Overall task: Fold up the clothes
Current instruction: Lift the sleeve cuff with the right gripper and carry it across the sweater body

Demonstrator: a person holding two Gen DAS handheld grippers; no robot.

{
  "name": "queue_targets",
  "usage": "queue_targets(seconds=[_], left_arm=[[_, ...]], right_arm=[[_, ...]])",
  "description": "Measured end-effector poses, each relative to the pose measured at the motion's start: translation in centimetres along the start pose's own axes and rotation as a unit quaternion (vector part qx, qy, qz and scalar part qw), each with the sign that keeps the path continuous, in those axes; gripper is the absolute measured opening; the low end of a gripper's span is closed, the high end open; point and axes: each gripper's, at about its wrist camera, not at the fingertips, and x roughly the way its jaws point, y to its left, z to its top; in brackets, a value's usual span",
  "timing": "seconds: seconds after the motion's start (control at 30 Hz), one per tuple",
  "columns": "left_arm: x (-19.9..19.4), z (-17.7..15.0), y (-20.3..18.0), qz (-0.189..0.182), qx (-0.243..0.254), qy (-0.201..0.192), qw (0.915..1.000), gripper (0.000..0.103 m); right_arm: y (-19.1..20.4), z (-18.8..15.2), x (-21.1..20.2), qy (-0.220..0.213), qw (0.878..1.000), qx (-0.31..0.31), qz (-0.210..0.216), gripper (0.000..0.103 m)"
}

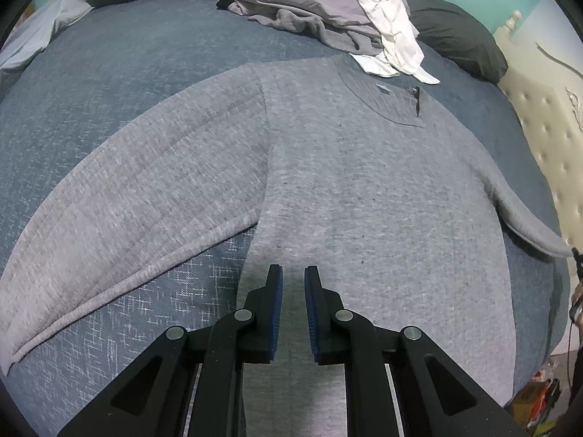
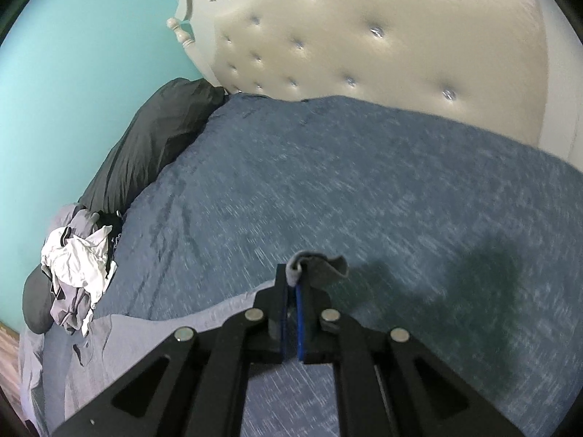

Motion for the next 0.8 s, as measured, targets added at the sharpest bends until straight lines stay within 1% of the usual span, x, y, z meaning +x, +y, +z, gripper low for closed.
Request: queue_targets(seconds=[0.17, 0.37, 0.47, 0.57, 0.63, 0.67, 0.73, 0.8], left_arm=[[-0.3, -0.2, -0.4, -0.005, 0.009, 0.001, 0.9999, 0.013], [-0.5, -0.1, -1.1, -0.008, 0.017, -0.002, 0.9998, 0.013], [-0.6, 0.1, -1.4, -0.016, 0.013, -0.004, 0.9998, 0.013], [-0.9, 0.3, -1.6, -0.025, 0.009, -0.006, 0.9996, 0.013], [-1.4, 0.2, -2.0, -0.033, 0.01, -0.007, 0.9994, 0.013], [-1.6, 0.1, -2.2, -0.037, 0.014, -0.007, 0.9992, 0.013], [-2.2, -0.1, -2.7, -0.045, 0.02, -0.008, 0.9988, 0.014], [-3.0, -0.4, -3.2, -0.056, 0.025, -0.01, 0.9981, 0.014]], right_arm=[[2.2, 2.6, 0.1, -0.015, 0.999, -0.025, 0.016, 0.003], [5.7, 6.1, -0.1, -0.032, 0.997, -0.062, 0.034, 0.003], [7.9, 7.3, -0.8, -0.04, 0.995, -0.076, 0.051, 0.003], [11.1, 8.4, -2.2, -0.051, 0.991, -0.096, 0.076, 0.003], [14.2, 8.9, -3.6, -0.06, 0.987, -0.116, 0.099, 0.003], [16.3, 8.9, -4.6, -0.066, 0.982, -0.136, 0.115, 0.003], [20.1, 8.6, -6.4, -0.073, 0.972, -0.173, 0.143, 0.003], [24.4, 7.3, -8.3, -0.07, 0.958, -0.208, 0.184, 0.003]])
